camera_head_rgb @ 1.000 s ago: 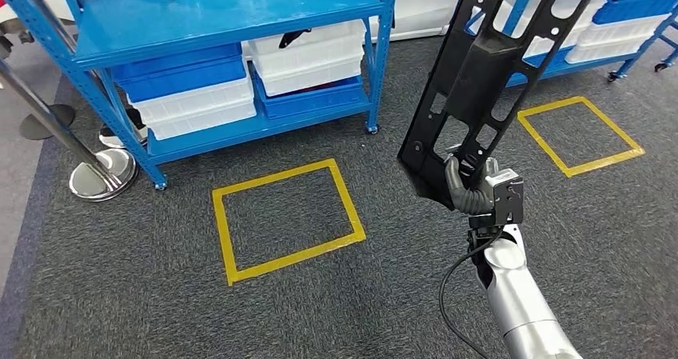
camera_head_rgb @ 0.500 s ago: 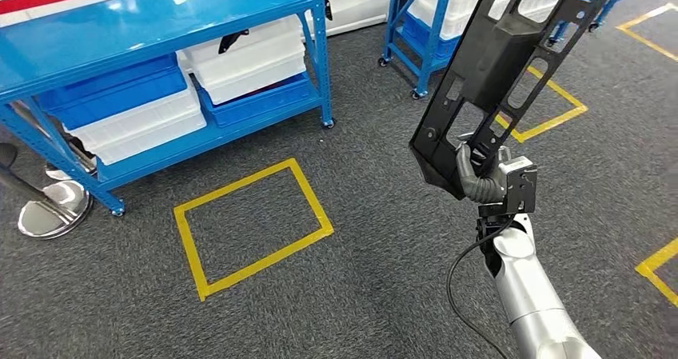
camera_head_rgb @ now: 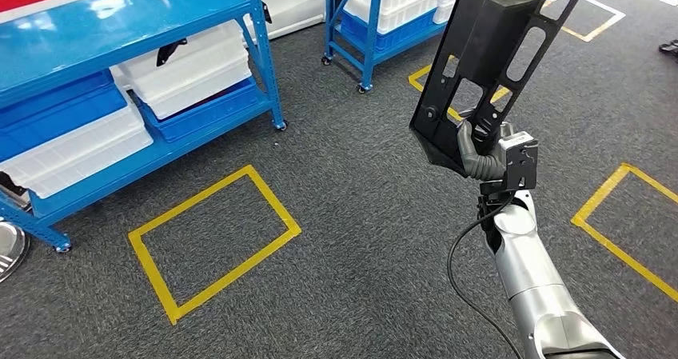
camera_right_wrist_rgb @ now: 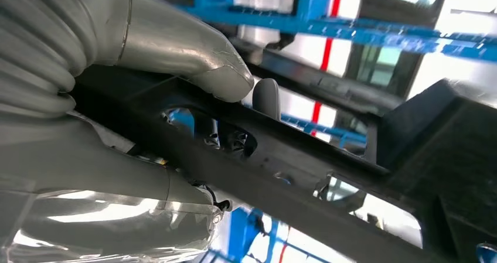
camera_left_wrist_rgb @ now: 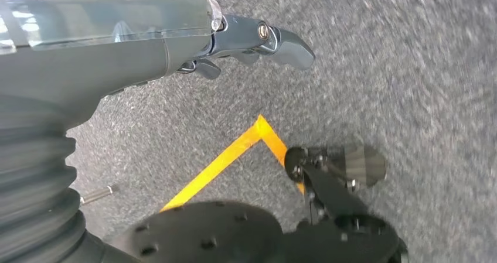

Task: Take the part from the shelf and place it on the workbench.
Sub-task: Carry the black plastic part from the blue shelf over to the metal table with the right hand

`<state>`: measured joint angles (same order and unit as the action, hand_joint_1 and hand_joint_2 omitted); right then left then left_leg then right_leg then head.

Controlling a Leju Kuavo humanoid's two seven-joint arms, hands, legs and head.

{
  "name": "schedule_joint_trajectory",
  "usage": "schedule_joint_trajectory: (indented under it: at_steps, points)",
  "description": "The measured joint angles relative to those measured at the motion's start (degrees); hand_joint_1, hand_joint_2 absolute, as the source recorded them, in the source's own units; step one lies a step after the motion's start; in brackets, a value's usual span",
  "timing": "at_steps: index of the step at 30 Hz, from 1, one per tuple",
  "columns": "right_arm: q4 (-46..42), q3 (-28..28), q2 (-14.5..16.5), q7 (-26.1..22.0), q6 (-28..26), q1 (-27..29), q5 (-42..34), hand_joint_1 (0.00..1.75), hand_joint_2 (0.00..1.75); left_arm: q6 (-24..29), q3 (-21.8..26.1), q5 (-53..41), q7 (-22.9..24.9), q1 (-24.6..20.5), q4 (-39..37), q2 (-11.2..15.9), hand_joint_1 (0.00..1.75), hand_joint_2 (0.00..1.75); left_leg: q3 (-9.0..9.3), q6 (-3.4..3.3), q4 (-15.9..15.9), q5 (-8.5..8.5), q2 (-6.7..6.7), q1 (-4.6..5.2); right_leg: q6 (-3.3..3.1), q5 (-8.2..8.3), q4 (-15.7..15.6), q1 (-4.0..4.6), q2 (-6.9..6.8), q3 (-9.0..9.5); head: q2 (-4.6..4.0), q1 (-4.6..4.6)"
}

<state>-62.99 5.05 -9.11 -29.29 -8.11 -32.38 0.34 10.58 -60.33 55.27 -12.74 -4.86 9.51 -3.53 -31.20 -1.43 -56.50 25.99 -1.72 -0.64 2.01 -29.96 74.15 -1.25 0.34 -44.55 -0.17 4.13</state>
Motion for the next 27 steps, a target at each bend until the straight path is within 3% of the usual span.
schedule_joint_trajectory:
  at_steps: [1,3,5,6,8,9,11,13,14,15,16,17,19,21,23,24,25,27]
  points:
    - [0.0,0.0,0.0,0.1,0.0,-0.2,0.2,1.75,1.75,0.0,0.0,0.0,0.2,0.0,0.0,0.0,0.00,1.75,-0.04,0.15,-0.1,0.10,-0.76,-0.05,0.23,0.95,-1.0,-0.27,-0.36,0.81,0.00,0.00]
    - [0.1,0.0,0.2,0.5,0.0,-1.2,0.5,1.75,1.75,0.1,0.1,-0.1,0.6,-0.1,0.0,-0.1,0.00,1.75,-0.06,0.72,-0.6,0.48,-2.25,-0.10,0.58,3.94,-8.0,-0.57,-2.18,4.89,0.00,0.00]
    - [0.4,0.1,0.6,0.7,0.0,-2.8,0.6,1.75,1.75,0.2,0.1,-0.3,0.9,-0.2,0.0,-0.1,0.00,1.75,-0.13,1.51,-1.1,1.00,-3.53,0.21,0.17,5.37,-13.6,-0.27,-4.06,7.87,0.00,0.01]
    - [0.5,0.1,0.8,0.8,-0.1,-3.5,0.6,1.75,1.75,0.2,0.0,-0.5,0.9,-0.3,0.0,-0.1,0.00,1.75,-0.08,1.87,-1.2,1.21,-4.11,0.39,-0.21,5.28,-14.5,-0.05,-4.34,8.22,0.00,0.01]
    - [0.9,0.2,1.0,1.0,-0.3,-4.3,0.7,1.75,1.75,0.1,0.0,-1.1,1.0,-0.4,0.0,-0.2,0.00,1.75,0.16,2.49,-1.2,1.45,-5.11,0.44,-1.10,5.36,-14.5,0.15,-3.00,8.03,0.00,0.02]
    - [1.1,0.2,1.0,1.1,-0.5,-4.6,0.7,1.75,1.75,0.1,-0.1,-1.4,1.0,-0.5,0.0,-0.2,0.00,1.75,0.14,2.85,-1.5,1.83,-4.69,0.29,-1.47,5.45,-14.6,0.13,-2.39,7.97,0.00,0.02]
    - [1.4,0.1,1.1,1.4,-0.9,-5.4,0.9,1.75,1.75,0.1,-0.2,-2.0,1.2,-0.8,0.0,-0.2,0.00,1.75,-1.22,3.32,-4.8,4.21,-1.94,-0.03,-2.23,5.68,-14.8,0.03,-1.23,7.89,0.00,0.02]
    - [1.5,0.1,1.2,1.7,-1.0,-6.0,1.1,1.75,1.75,-0.1,-0.4,-2.5,1.5,-0.9,0.0,-0.2,0.00,1.75,-4.61,3.34,-12.2,8.06,0.78,-0.10,-2.68,5.77,-14.8,0.13,-0.05,7.79,0.00,0.03]
    - [1.6,0.1,1.3,1.9,-1.1,-6.1,1.4,1.75,1.75,-0.2,-0.5,-2.7,1.7,-1.0,0.0,-0.2,0.00,1.75,-6.35,3.26,-15.9,9.39,1.17,-0.08,-2.79,5.80,-14.8,0.25,0.67,7.75,0.00,0.03]
    - [1.6,0.1,1.4,2.1,-1.2,-6.2,1.7,1.75,1.75,-0.2,-0.6,-2.9,1.9,-1.1,0.0,-0.2,0.00,1.75,-7.43,3.14,-18.0,9.67,1.31,-0.06,-2.84,5.82,-14.7,0.38,1.47,7.74,0.00,0.03]
    - [1.7,0.1,1.4,2.4,-1.4,-6.2,2.0,1.75,1.75,-0.3,-0.7,-3.2,2.0,-1.3,0.0,-0.2,0.00,1.75,-7.50,2.95,-17.9,8.70,1.41,-0.05,-2.86,5.84,-14.7,0.48,2.36,7.75,0.00,0.03]
    - [1.7,0.1,1.4,2.6,-1.6,-6.2,2.4,1.75,1.75,-0.4,-0.9,-3.4,2.2,-1.5,0.0,-0.2,0.00,1.75,-6.54,2.70,-15.5,6.74,1.67,-0.04,-2.85,5.84,-14.6,0.52,3.27,7.80,0.00,0.03]
    - [1.7,0.1,1.6,2.8,-1.8,-6.3,2.7,1.75,1.75,-0.5,-1.4,-3.7,2.4,-1.8,0.0,-0.2,0.00,1.75,-3.38,2.13,-7.8,2.50,3.92,-0.12,-2.69,5.89,-14.4,0.55,4.98,7.76,0.00,0.02]
    - [1.8,0.1,1.8,2.9,-1.9,-6.5,2.8,1.75,1.75,-0.5,-1.7,-3.7,2.4,-1.9,0.0,-0.2,0.00,1.75,-1.56,1.94,-3.1,1.16,6.02,-0.17,-2.11,6.18,-14.3,0.35,6.45,7.27,0.00,0.01]
    - [1.8,0.1,1.8,2.9,-1.9,-6.5,2.9,1.75,1.75,-0.6,-1.8,-3.7,2.5,-2.1,0.0,-0.2,0.00,1.75,-1.22,1.76,-2.3,1.27,5.52,-0.06,-1.17,6.75,-14.6,0.05,7.94,6.77,0.01,0.03]
    - [1.8,0.1,1.7,3.0,-2.0,-6.5,3.0,1.75,1.75,-0.6,-1.9,-3.8,2.6,-2.2,0.0,-0.2,0.00,1.75,-1.07,1.42,-1.9,1.00,4.74,-0.09,-0.81,6.86,-14.7,-0.03,7.99,6.64,0.01,0.02]
    - [1.8,0.1,1.7,3.1,-2.0,-6.5,3.2,1.75,1.75,-0.7,-1.9,-3.8,2.6,-2.3,0.0,-0.3,0.00,1.75,-0.87,0.99,-1.5,0.71,3.93,-0.18,-0.54,6.49,-14.3,0.09,7.04,6.31,0.01,0.02]
    - [1.7,0.1,1.6,3.4,-2.1,-6.9,3.8,1.75,1.75,-0.7,-1.9,-4.1,2.8,-2.5,0.0,-0.4,0.00,1.75,-0.58,0.28,-0.7,0.22,2.31,-0.25,-0.24,3.86,-9.7,0.33,3.18,4.09,0.00,0.01]
